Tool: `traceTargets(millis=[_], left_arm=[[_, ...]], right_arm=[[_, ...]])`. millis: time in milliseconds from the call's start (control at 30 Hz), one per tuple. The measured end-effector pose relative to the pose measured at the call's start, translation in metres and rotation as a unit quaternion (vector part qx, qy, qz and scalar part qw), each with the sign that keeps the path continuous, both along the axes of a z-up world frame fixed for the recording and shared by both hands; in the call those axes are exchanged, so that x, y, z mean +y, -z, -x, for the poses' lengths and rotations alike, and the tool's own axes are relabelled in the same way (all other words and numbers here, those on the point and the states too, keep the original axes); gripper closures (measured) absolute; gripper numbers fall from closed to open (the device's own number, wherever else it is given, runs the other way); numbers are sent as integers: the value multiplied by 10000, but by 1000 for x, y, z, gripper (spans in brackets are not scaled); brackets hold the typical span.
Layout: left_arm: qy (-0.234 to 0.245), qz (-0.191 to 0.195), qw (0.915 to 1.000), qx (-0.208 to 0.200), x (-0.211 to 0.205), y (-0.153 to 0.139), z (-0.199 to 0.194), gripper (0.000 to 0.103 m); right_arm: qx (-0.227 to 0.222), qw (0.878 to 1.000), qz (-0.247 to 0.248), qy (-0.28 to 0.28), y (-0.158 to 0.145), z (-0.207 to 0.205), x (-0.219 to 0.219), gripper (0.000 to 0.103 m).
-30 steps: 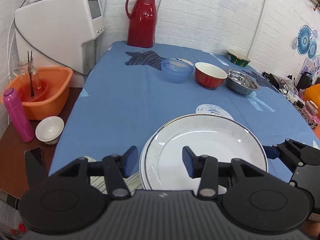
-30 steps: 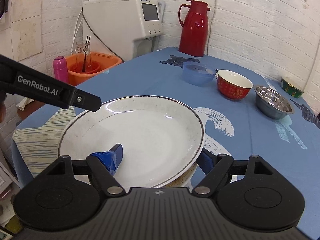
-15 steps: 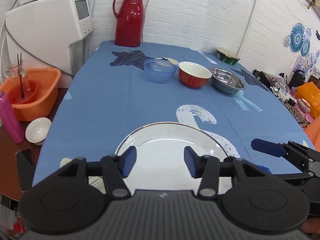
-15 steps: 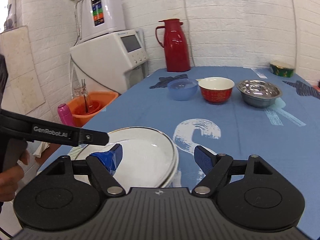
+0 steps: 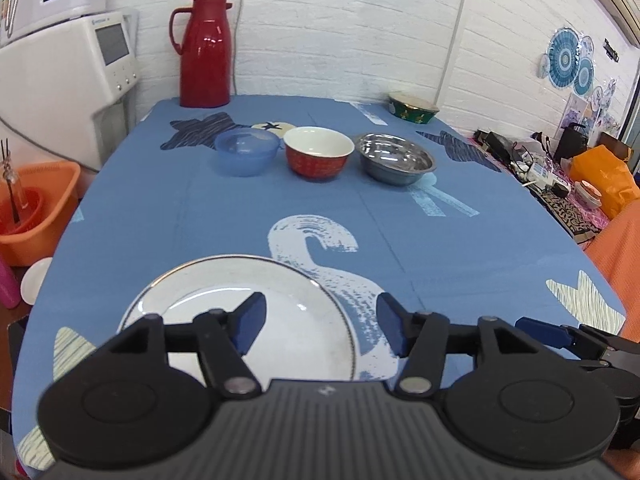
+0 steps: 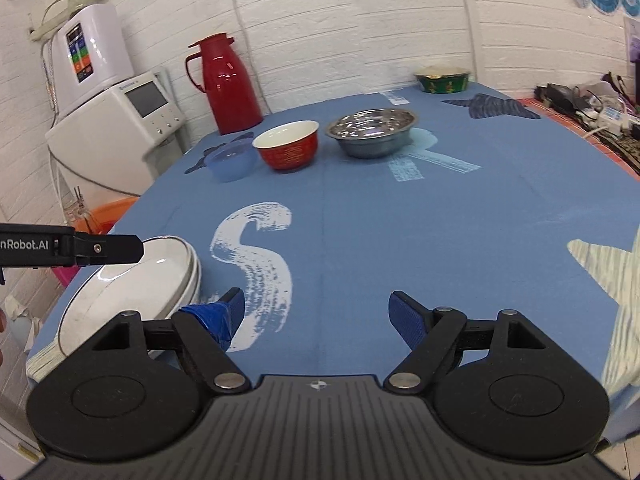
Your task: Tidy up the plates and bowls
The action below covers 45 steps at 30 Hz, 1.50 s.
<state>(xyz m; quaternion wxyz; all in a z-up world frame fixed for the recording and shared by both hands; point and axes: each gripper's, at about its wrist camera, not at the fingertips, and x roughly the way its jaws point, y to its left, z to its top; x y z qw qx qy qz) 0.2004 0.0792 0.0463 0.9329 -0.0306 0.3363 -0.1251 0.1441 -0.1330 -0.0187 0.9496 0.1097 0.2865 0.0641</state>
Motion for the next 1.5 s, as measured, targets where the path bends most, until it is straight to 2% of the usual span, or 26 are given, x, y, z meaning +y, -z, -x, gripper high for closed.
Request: traceTargets(millis=[100, 267, 400, 533, 667, 833, 1000, 1200, 1300, 1367, 1500], left_arm=[[78, -69, 9999, -17, -20, -2, 2, 43], [219, -140, 9996, 111, -47, 0, 1, 42], [376, -228, 9983, 392, -59, 6, -19, 42], [428, 67, 9954, 852, -64, 7, -59, 42], [323, 402, 9913, 1212, -71, 1, -118, 42], [-225, 793, 9879, 1313, -88, -5, -194, 42], [-709, 932, 9779, 1732, -116, 17, -256, 42], [-1336, 1417, 9608, 1974, -120, 40, -289, 42], [-1567, 1729, 9493, 2107, -118, 50, -299, 41], [-1671, 1797, 9466, 2089, -120, 50, -301, 42], [-1681, 1903, 9470, 1966, -123, 46, -301, 42]], right_arm=[[182, 9986, -266, 427, 1, 4, -22, 37], [174, 9910, -1230, 502, 12, 15, -61, 37], [420, 9914, -1146, 467, 20, -6, -78, 37], [315, 9903, -1317, 311, 12, -36, -95, 37], [111, 9948, -1000, 164, -10, -81, -107, 37], [-68, 9989, -459, -13, -30, -150, -114, 37], [112, 9986, -509, -17, -31, -223, -125, 37], [318, 9993, 180, -3, -25, -293, -107, 37], [466, 9987, 197, 92, -17, -319, -107, 37], [566, 9979, 318, 87, -13, -332, -104, 37], [656, 9970, 406, -23, -5, -350, -95, 37]])
